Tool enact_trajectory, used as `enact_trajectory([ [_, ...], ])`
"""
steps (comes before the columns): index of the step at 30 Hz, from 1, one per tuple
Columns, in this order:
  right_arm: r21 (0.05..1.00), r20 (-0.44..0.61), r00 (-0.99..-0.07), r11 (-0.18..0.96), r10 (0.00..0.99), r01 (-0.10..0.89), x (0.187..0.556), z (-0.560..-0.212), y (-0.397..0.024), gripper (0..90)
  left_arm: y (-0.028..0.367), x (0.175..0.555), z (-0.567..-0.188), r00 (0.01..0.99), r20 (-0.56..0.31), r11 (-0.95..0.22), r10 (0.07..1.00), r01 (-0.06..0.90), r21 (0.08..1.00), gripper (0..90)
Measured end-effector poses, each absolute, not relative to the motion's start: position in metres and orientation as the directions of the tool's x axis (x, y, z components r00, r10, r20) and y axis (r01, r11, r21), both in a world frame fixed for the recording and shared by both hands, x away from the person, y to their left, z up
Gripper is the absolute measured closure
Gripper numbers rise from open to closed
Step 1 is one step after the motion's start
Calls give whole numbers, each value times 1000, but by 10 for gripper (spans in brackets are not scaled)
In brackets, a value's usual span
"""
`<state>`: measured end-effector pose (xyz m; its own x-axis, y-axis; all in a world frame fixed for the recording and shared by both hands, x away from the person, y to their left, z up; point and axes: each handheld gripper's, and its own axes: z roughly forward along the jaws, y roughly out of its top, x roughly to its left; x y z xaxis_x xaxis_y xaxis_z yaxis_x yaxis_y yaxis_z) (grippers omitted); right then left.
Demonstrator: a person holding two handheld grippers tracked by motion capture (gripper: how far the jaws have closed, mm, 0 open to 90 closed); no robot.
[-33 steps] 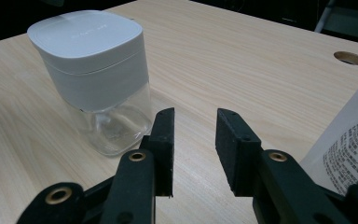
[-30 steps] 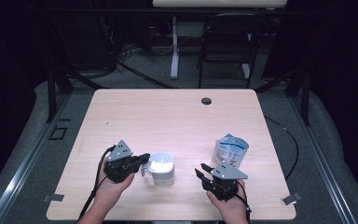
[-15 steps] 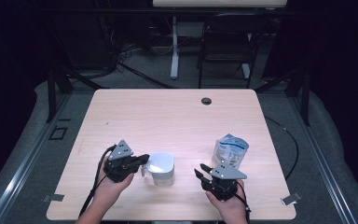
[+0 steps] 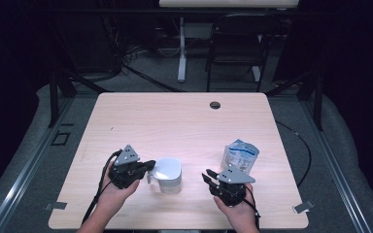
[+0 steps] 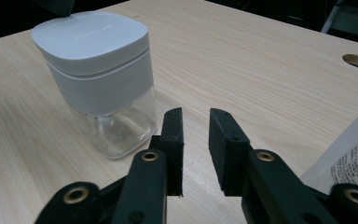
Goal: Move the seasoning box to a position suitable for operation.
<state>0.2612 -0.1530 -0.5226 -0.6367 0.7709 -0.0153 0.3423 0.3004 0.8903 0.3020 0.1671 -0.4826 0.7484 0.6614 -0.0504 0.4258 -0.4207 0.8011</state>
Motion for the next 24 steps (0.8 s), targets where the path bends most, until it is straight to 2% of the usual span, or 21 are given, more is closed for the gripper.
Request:
enact_trajectory([
  [2,889,-13,-641,303,767,344,262,-522,-152,836,168,301,-483,746,-52,-418,664,427,802,900],
  [6,886,-17,-653,315,757,342,263,-522,-151,898,168,301,-484,743,-58,-411,666,431,803,900],
  [24,873,-53,-730,386,682,298,267,-517,-127,900,168,301,-484,739,-59,-403,671,431,807,900],
])
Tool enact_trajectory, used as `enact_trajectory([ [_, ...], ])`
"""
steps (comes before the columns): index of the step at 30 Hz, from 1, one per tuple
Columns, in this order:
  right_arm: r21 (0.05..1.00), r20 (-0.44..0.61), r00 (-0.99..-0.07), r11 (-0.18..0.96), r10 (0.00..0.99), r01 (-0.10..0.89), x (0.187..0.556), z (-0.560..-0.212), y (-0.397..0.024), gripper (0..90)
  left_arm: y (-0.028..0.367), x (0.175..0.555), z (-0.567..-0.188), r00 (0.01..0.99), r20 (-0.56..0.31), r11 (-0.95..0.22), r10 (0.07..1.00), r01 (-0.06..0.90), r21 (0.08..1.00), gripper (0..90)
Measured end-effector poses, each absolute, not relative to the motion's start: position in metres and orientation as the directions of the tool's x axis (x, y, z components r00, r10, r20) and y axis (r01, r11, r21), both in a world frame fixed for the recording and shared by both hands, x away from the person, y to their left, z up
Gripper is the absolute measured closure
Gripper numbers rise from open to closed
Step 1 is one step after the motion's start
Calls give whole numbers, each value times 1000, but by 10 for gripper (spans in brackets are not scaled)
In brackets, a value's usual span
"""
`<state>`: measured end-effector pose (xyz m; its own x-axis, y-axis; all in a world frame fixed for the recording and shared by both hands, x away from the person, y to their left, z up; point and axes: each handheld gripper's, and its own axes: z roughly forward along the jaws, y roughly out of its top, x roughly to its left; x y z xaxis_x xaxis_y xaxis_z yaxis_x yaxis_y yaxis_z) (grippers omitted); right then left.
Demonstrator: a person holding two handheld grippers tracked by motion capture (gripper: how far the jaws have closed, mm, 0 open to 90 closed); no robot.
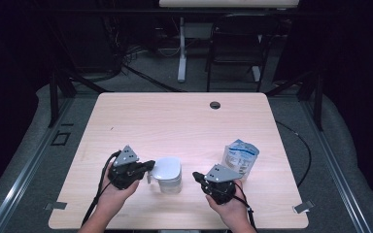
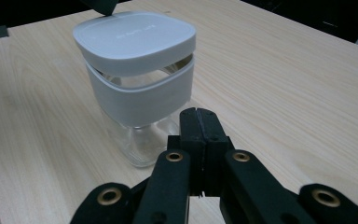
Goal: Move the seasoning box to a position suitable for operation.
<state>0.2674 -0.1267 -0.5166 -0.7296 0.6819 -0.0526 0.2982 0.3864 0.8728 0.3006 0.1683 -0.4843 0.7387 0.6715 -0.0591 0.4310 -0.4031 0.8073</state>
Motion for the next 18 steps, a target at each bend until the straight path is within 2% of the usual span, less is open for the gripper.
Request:
enact_trajectory([
  [18,857,-60,-780,433,623,280,275,-513,-102,900,168,300,-484,738,-58,-403,672,430,808,900],
])
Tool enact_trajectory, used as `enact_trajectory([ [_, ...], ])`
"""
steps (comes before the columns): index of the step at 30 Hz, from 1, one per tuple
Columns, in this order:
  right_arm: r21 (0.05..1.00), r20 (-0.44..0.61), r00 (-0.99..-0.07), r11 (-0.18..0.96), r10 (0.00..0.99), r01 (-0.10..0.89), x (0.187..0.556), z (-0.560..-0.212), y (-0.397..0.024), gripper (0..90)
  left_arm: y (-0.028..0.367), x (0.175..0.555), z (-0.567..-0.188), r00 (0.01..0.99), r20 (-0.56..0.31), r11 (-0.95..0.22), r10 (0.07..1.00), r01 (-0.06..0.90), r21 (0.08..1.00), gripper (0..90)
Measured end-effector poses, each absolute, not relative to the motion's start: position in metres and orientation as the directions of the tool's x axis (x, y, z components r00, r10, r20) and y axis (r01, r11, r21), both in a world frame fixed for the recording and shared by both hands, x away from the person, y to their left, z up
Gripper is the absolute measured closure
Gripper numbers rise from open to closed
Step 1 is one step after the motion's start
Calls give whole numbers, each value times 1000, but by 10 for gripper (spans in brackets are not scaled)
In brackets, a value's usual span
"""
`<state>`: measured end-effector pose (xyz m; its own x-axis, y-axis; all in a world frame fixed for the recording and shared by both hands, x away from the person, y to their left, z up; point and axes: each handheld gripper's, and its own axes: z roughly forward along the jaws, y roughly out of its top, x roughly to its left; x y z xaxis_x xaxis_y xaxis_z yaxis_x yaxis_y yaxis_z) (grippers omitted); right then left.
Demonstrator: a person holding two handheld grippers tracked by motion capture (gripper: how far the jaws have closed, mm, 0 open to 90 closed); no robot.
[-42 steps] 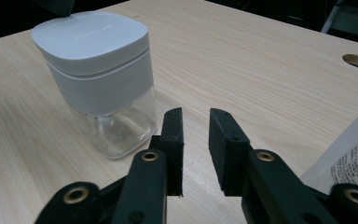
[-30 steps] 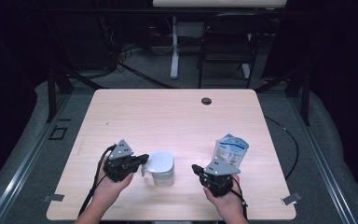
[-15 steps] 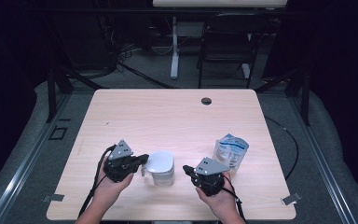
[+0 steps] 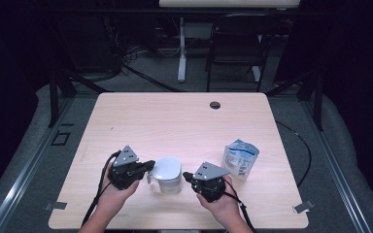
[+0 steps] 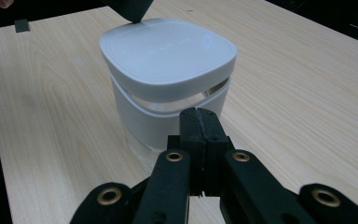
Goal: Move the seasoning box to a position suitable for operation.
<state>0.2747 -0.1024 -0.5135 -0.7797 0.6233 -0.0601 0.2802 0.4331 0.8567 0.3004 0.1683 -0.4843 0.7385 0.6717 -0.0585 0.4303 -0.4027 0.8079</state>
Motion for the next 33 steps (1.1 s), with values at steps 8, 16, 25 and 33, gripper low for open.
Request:
enact_trajectory([
  [8,850,-62,-788,446,613,280,275,-514,-97,900,168,300,-484,738,-59,-402,672,430,808,900],
  [16,848,-67,-789,451,611,278,275,-515,-96,900,168,300,-485,739,-59,-401,671,428,810,900],
  [25,847,-67,-787,452,613,280,276,-514,-95,900,168,300,-485,737,-60,-394,673,426,814,900],
  [33,846,-77,-790,459,608,271,276,-512,-94,900,168,299,-486,734,-61,-393,677,430,813,900],
])
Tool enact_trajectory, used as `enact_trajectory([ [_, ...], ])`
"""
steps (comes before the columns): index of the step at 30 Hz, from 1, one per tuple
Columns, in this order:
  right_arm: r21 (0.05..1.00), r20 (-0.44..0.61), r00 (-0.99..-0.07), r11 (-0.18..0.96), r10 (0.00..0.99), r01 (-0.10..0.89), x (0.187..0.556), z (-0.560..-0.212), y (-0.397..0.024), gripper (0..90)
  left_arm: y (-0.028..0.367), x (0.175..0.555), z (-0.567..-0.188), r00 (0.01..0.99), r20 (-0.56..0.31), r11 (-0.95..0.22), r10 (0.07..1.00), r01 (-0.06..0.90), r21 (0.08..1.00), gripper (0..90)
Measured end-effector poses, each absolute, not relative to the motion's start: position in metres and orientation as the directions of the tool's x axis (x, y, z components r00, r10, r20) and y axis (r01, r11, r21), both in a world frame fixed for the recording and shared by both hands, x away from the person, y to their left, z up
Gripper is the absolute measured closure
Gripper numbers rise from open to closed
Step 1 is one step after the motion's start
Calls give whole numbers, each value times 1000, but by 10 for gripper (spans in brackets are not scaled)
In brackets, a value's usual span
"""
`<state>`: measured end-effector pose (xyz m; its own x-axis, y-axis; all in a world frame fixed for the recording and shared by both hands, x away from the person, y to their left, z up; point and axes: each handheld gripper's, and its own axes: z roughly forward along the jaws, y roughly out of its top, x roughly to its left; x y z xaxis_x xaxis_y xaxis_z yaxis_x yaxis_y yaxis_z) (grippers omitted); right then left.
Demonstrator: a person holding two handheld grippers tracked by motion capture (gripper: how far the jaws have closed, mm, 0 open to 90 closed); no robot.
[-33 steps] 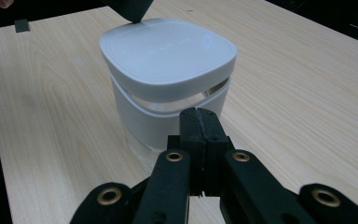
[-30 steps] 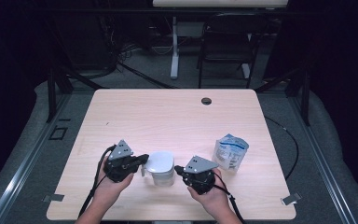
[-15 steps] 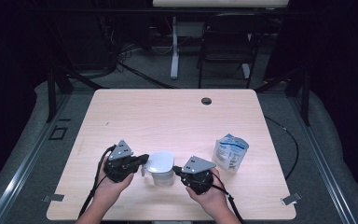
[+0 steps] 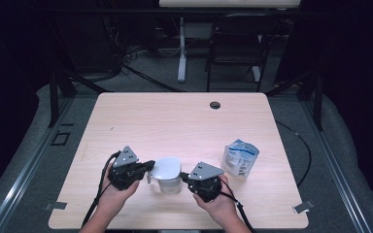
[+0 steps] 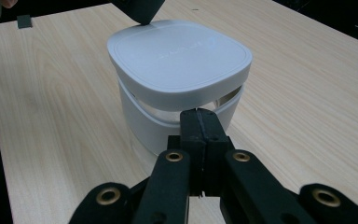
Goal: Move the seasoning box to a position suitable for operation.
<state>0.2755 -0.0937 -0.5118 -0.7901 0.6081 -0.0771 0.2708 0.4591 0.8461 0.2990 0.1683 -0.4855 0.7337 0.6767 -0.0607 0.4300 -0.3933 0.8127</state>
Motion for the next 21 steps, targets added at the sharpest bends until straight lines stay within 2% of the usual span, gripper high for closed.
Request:
enact_trajectory([
  [21,861,-84,-791,443,606,248,275,-502,-91,900,176,297,-490,722,-65,-373,689,430,822,883],
])
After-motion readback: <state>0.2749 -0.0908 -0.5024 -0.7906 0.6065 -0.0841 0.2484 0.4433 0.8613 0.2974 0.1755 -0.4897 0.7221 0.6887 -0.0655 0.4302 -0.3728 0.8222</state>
